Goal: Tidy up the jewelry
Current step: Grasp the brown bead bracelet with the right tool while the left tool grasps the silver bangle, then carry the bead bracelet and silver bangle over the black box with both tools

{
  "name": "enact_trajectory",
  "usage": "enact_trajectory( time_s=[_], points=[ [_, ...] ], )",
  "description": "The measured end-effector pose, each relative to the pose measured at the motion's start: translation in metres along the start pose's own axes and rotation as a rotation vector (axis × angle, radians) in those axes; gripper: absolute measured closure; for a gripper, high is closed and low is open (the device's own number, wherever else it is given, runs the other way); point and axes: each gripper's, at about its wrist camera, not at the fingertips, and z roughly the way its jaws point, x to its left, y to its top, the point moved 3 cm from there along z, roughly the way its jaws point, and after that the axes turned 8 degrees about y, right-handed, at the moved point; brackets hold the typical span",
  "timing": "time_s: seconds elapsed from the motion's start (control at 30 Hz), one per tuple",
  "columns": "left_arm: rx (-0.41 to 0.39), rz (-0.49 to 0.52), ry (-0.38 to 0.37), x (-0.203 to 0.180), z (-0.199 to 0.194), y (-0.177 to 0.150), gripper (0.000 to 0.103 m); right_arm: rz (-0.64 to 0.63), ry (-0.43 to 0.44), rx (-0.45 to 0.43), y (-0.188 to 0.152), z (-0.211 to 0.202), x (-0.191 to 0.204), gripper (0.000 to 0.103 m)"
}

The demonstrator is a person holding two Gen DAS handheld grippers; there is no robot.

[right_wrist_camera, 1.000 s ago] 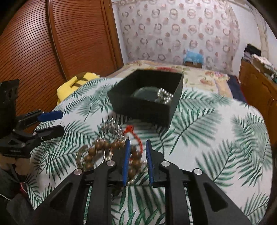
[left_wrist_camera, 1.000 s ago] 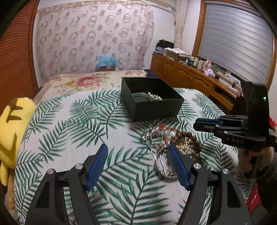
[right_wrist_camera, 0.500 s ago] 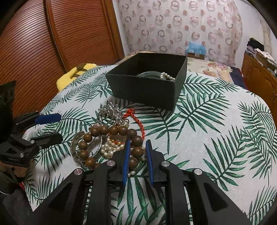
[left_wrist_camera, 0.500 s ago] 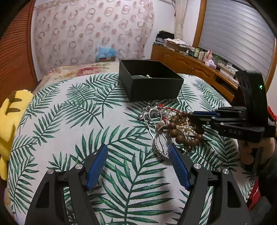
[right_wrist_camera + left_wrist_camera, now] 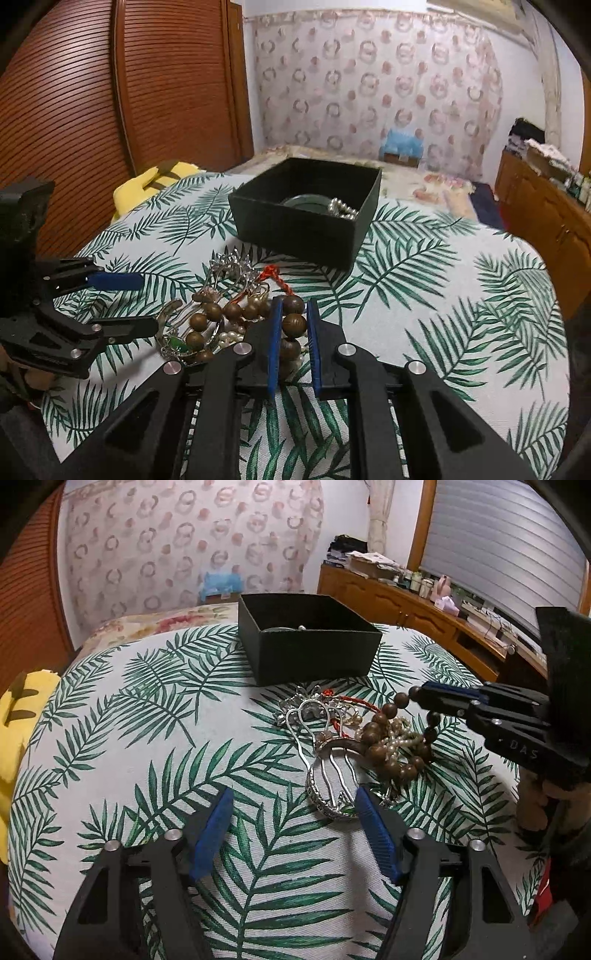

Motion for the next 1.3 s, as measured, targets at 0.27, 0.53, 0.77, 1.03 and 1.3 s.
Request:
enact_trajectory(
  time_s=[0.27,0.53,0.77,1.03,1.3],
  points=[
    [0.037,-0.011,-0.038,-0.003,0.008,0.002,0.072,-0.004,0.012,-0.070,0.012,-0.027,0.006,0.088],
    [0.037,0.017,-0.030,-0.010,0.014,0.005,0.095,-0.002,-0.002,-0.086,0.015,-0.036,0.002,0.088],
    [0.000,0.006,-0.027,-0.007,0.007,0.006,0.100,-0.001,0.002,-0.077,0.012,-0.031,0.004,0.088],
    [-0.061,-0.020,-0.027,-0.002,-0.012,0.018,0.100,-0.003,0.001,-0.071,0.010,-0.028,0.005,0.088],
    [-0.137,-0.028,-0.034,-0.002,-0.041,0.039,0.100,-0.003,0.004,-0.068,0.010,-0.028,0.005,0.088]
  ],
)
